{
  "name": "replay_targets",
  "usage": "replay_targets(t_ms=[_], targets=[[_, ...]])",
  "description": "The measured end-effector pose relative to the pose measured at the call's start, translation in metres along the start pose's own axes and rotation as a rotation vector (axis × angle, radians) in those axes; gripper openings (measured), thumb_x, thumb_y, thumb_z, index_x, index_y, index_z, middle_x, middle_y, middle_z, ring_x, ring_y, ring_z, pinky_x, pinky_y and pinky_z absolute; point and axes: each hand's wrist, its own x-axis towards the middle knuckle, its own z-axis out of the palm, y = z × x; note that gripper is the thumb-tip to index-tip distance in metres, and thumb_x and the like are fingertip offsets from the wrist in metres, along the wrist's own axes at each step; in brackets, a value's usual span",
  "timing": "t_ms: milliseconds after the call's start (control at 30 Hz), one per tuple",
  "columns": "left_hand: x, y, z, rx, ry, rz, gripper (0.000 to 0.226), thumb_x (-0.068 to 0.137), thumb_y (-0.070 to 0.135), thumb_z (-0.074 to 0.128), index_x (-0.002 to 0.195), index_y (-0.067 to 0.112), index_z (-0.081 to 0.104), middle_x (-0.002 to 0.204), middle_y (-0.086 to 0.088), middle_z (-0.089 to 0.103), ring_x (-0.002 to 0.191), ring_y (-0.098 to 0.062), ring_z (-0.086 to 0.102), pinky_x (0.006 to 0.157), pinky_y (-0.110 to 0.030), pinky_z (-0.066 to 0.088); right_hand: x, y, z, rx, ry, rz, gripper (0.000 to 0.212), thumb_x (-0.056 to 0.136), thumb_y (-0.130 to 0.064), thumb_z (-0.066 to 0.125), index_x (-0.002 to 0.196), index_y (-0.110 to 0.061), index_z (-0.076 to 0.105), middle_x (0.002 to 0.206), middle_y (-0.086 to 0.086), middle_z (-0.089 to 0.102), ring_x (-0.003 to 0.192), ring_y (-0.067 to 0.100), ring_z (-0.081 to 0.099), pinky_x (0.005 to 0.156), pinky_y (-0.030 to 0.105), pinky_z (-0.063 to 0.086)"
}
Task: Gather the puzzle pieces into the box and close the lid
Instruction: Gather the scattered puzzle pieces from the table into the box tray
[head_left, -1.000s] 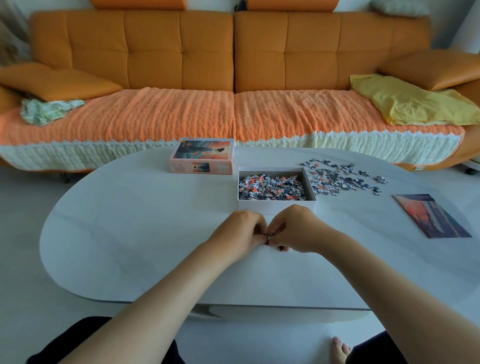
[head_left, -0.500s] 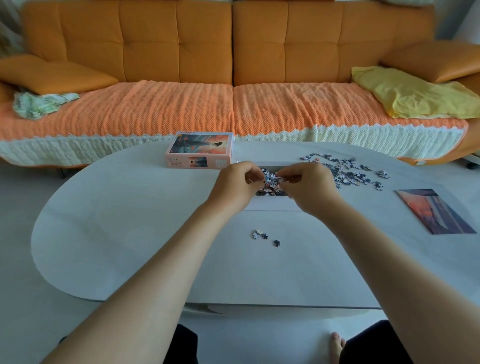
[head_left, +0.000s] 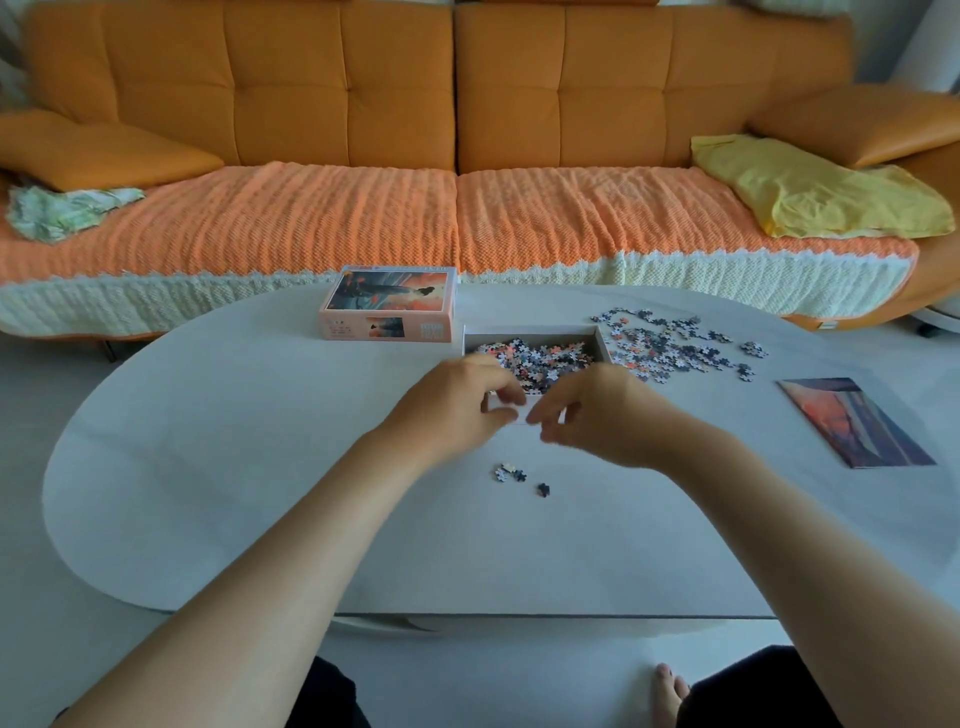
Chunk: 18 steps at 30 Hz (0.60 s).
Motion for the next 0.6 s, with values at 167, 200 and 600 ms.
replay_targets(t_ms=[167,200,600], targets=[[-0.020,0.003,0.003,0.152,-0.360,-0.103,0.035,0.080,0.043,0.073,0.113,0.034,0.069,0.101,0.016,0.057,0.078,-0.002,0.050,0.071,-0.026,0.046,-0.011,0.005,0.016,-0.078,-0.234,0.090,0.022,0.072,-0.037,0.083,0.092,-0.034,0.074,0.081,-0.019,0.069,0.073,-0.007,0.060,0.061,0.008,0.041],[-0.022,0.003,0.004,0.152,-0.376,-0.115,0.034,0.079,0.045,0.073,0.111,0.034,0.070,0.101,0.015,0.056,0.080,-0.004,0.051,0.074,-0.029,0.048,-0.011,0.004,0.018,-0.074,-0.237,0.097,0.021,0.071,-0.037,0.083,0.090,-0.033,0.075,0.080,-0.018,0.068,0.074,-0.005,0.060,0.062,0.011,0.043],[-0.025,0.006,0.003,0.105,-0.392,-0.169,0.004,0.083,0.033,0.072,0.084,0.031,0.068,0.087,0.017,0.056,0.079,-0.002,0.054,0.073,-0.029,0.049,-0.007,-0.008,0.023,0.086,-0.157,0.170,0.014,0.076,-0.016,0.075,0.078,-0.029,0.069,0.082,-0.005,0.070,0.048,0.004,0.060,0.046,0.019,0.046]])
